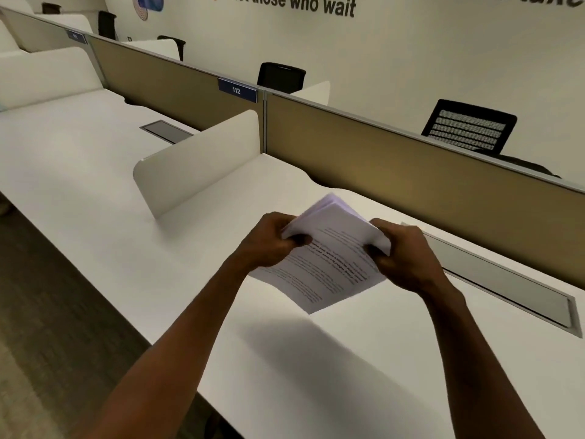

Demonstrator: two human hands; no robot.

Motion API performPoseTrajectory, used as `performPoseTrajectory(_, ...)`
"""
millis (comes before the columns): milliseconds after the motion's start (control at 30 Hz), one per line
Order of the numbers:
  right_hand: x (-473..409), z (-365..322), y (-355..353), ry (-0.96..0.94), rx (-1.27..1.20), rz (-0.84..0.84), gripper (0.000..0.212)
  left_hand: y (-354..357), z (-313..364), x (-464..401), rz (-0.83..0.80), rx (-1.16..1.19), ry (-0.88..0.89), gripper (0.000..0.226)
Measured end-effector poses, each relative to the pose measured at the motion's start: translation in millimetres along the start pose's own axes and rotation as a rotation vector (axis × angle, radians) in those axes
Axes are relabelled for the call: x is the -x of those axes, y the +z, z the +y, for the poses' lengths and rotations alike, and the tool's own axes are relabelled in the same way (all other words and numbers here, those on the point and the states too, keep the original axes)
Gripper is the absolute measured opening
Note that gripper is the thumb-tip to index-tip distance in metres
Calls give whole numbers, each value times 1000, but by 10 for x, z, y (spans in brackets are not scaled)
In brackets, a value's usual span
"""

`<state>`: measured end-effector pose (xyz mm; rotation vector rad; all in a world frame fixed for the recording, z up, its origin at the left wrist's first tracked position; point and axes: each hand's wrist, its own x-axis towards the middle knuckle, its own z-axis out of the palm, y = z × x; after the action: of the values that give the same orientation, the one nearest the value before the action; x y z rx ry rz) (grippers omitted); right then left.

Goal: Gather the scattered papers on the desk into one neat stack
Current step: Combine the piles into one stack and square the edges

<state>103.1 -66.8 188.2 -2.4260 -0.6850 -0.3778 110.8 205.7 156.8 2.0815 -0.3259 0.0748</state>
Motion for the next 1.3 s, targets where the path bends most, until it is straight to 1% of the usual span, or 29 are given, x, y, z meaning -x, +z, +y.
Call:
performPoseTrajectory(33, 8, 34, -59, 12, 14, 27, 21, 14, -41, 29, 49, 53, -1, 11)
performPoseTrajectory(67, 43, 100, -102, 47, 12, 70, 38, 18, -95, 68, 94, 112, -7, 11)
performPoseTrajectory(100, 89, 180, -126, 112, -38, 132, 59, 8, -151, 109, 132, 179, -24, 10)
performPoseTrajectory(133, 138, 246, -116, 208, -157, 196, 80, -2, -213, 144, 167, 250, -49, 8)
performPoseTrajectory(167, 189, 284, -60, 323, -334, 225, 96, -5, -265, 178, 197, 327, -80, 7)
performPoseTrajectory(200, 239, 300, 44, 423, -510, 191, 107, 4, -307, 202, 218, 402, -108, 9)
performPoseTrajectory(233, 289, 306, 192, 463, -648, 105, 109, 33, -339, 219, 225, 464, -132, 10)
performPoseTrajectory(267, 334, 306, 359, 456, -751, 10, 103, 76, -364, 228, 219, 505, -146, 11)
performPoseTrajectory(300, 374, 302, 519, 438, -836, -46, 89, 125, -372, 235, 208, 528, -152, 11)
performPoseTrajectory(333, 403, 292, 659, 430, -904, -45, 71, 170, -376, 238, 196, 540, -155, 12)
performPoseTrajectory(367, 430, 281, 770, 436, -961, -1, 55, 208, -381, 245, 188, 552, -163, 12)
performPoseTrajectory(400, 456, 279, 860, 449, -1007, 58, 43, 239, -397, 260, 183, 562, -175, 13)
performPoseTrajectory(467, 525, 304, 1019, 479, -1053, 135, 32, 293, -472, 311, 177, 570, -216, 17)
performPoseTrajectory(600, 751, 332, 1362, 588, -1057, 141, 27, 474, -687, 486, 127, 553, -307, 34)
performPoseTrajectory(667, 803, 322, 1425, 618, -1042, 154, 27, 525, -723, 522, 143, 551, -321, 34)
performPoseTrajectory(800, 789, 348, 1427, 598, -990, 146, 26, 507, -740, 506, 175, 540, -326, 32)
performPoseTrajectory(900, 838, 352, 1513, 644, -906, 103, 27, 570, -802, 540, 141, 520, -369, 28)
performPoseTrajectory(967, 864, 350, 1531, 650, -814, 102, 26, 587, -806, 541, 128, 474, -373, 32)
performPoseTrajectory(1033, 820, 372, 1456, 603, -729, 109, 23, 495, -714, 501, 162, 441, -317, 49)
performPoseTrajectory(1100, 741, 384, 1305, 518, -600, 95, 23, 329, -570, 442, 290, 341, -222, 79)
performPoseTrajectory(1133, 703, 386, 1219, 460, -521, 83, 24, 224, -477, 406, 376, 227, -149, 94)
performPoseTrajectory(1167, 661, 382, 1132, 402, -443, 69, 24, 114, -373, 365, 440, 76, -56, 104)
performPoseTrajectory(1200, 613, 375, 1047, 353, -371, 52, 24, 5, -268, 315, 464, -84, 53, 109)
performPoseTrajectory(1233, 555, 363, 963, 314, -303, 28, 22, -103, -150, 256, 433, -218, 146, 108)
performPoseTrajectory(1267, 486, 346, 885, 282, -241, -1, 20, -203, -42, 191, 347, -301, 202, 104)
performPoseTrajectory(1300, 415, 317, 808, 255, -185, -33, 19, -285, 47, 128, 227, -325, 207, 98)
